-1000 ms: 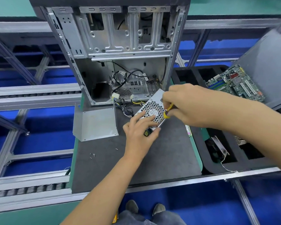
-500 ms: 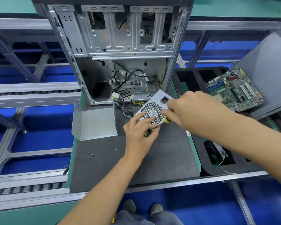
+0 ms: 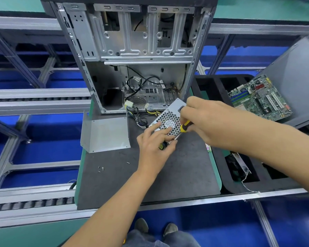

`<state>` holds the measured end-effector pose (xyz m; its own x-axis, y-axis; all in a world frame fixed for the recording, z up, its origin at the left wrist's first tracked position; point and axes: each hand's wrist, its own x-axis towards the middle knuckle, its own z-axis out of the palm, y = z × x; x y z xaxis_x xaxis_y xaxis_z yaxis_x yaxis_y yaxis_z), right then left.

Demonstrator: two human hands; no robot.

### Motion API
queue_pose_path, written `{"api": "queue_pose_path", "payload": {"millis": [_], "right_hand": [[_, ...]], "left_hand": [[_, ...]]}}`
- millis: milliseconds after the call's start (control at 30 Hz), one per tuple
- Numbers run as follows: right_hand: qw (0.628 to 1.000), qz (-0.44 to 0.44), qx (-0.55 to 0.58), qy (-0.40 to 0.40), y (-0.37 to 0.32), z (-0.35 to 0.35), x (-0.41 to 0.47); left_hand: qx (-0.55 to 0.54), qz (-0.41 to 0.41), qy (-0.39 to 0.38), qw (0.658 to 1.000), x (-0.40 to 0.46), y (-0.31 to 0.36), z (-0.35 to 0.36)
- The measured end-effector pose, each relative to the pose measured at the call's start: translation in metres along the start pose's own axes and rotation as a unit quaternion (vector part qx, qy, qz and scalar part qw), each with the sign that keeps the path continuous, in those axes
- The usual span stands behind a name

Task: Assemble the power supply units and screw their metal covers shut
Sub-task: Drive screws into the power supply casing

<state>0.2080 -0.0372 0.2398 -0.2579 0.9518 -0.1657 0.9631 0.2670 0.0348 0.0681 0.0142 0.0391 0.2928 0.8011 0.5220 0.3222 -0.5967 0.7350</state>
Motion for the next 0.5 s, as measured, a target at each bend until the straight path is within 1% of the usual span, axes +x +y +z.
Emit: {"api": "queue_pose_path", "payload": {"millis": [33,100,133,167,200,267,300,367,433,500], "right_hand": [[1.0,0.004,-0.024,0.014,-0.003,0.001,0.001],[0.996,0.058,-0.066,0.02,-0.008,0.003,0.005],[0.993,0.09,-0.075,0.009,-0.008,0.004,0.006],[0.993,0.103,-0.06,0.005,-0.007,0.005,0.005],[0.995,0.098,-0.029,-0.002,-0.007,0.004,0.003],[0.998,0.055,0.018,0.0,-0.006,0.003,0.0],[0.999,0.044,0.012,-0.004,-0.006,0.001,-0.001],[0.997,0.051,-0.056,-0.016,-0.009,0.001,0.002],[0.989,0.09,-0.115,-0.015,-0.015,0.0,0.008],[0.984,0.152,-0.094,-0.016,-0.018,-0.001,0.012]], "left_hand": [[0.001,-0.003,0.001,1.0,0.0,0.0,0.0],[-0.002,-0.015,0.006,1.0,0.0,0.0,0.0],[-0.005,-0.022,0.011,1.0,0.0,0.0,-0.001],[-0.006,-0.026,0.015,1.0,0.0,-0.001,-0.002],[-0.005,-0.024,0.017,1.0,0.0,-0.002,-0.003],[0.005,-0.011,0.014,1.0,0.0,-0.002,-0.004],[0.008,-0.006,0.011,1.0,0.0,-0.002,-0.003],[0.007,-0.004,0.007,1.0,-0.001,0.0,-0.001],[0.001,-0.007,0.007,1.0,-0.002,0.002,0.001],[0.002,-0.005,0.01,1.0,-0.002,0.001,0.002]]}}
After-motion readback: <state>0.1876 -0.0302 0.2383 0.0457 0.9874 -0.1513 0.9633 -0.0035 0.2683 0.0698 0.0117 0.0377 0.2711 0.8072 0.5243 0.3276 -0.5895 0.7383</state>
